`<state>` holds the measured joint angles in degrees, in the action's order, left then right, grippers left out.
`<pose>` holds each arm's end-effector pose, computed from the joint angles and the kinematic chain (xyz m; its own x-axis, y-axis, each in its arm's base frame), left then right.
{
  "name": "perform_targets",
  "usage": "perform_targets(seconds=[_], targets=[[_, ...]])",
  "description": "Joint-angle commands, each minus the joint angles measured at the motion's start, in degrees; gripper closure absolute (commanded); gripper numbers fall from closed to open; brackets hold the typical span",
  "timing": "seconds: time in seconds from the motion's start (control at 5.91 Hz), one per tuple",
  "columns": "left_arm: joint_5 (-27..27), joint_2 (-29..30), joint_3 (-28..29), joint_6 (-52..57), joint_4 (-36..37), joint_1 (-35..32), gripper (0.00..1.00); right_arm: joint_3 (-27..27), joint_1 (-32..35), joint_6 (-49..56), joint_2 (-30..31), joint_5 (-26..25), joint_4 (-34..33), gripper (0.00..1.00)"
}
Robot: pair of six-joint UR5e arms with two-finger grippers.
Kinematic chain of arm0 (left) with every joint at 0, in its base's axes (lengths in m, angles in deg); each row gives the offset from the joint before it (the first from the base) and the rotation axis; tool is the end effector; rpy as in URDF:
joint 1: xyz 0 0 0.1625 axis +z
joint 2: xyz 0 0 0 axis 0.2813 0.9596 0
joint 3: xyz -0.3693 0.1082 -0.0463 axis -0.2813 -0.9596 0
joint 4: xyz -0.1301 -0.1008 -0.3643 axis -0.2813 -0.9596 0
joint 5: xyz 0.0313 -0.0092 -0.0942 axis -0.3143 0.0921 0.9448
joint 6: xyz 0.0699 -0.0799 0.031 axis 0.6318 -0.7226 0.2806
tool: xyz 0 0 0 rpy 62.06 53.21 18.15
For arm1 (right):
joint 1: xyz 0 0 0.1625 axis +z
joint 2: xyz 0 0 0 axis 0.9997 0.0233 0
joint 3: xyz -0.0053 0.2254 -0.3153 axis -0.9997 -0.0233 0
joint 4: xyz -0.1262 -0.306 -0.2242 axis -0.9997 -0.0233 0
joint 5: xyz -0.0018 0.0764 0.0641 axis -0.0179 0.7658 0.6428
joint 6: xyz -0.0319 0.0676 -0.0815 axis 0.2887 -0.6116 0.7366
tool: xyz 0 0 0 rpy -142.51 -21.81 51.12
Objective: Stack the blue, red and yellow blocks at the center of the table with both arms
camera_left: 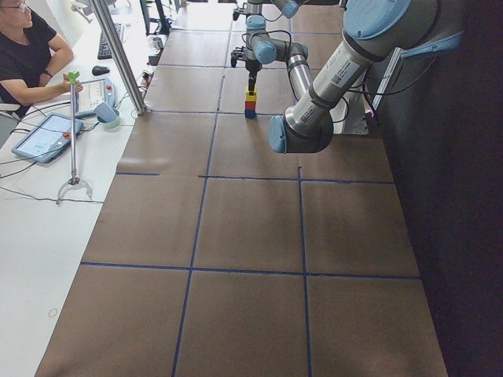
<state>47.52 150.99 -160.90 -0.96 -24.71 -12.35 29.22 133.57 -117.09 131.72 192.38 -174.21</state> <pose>0.5356 -0.4094 0.0727 0.6537 0.0581 -0.7546 0.0306 0.9942 0.1031 -0.3034 -0.4167 0.2959 0.6309 0.1166 0.7671 -0.1440 0.9891 -0.0319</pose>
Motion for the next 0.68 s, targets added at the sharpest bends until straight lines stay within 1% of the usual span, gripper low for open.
perform_targets(seconds=[0.0,0.17,0.34,0.51], targets=[[0.39,-1.99,-6.51,1.19,0.68,-3.55,0.00,0.02,0.61,0.09,0.05,0.17,-0.09,0.00],[0.66,-8.80,-14.11,6.25,0.86,-5.84,0.00,-0.33,3.23,2.26,0.14,3.13,-0.61,0.00],[2.67,-18.35,-22.28,11.87,0.77,-8.38,0.00,-0.07,6.38,5.68,2.06,5.69,-0.70,0.00],[7.12,-25.93,-26.63,20.02,0.16,-12.93,0.00,-0.33,9.81,10.93,3.99,7.54,-0.70,0.00]])
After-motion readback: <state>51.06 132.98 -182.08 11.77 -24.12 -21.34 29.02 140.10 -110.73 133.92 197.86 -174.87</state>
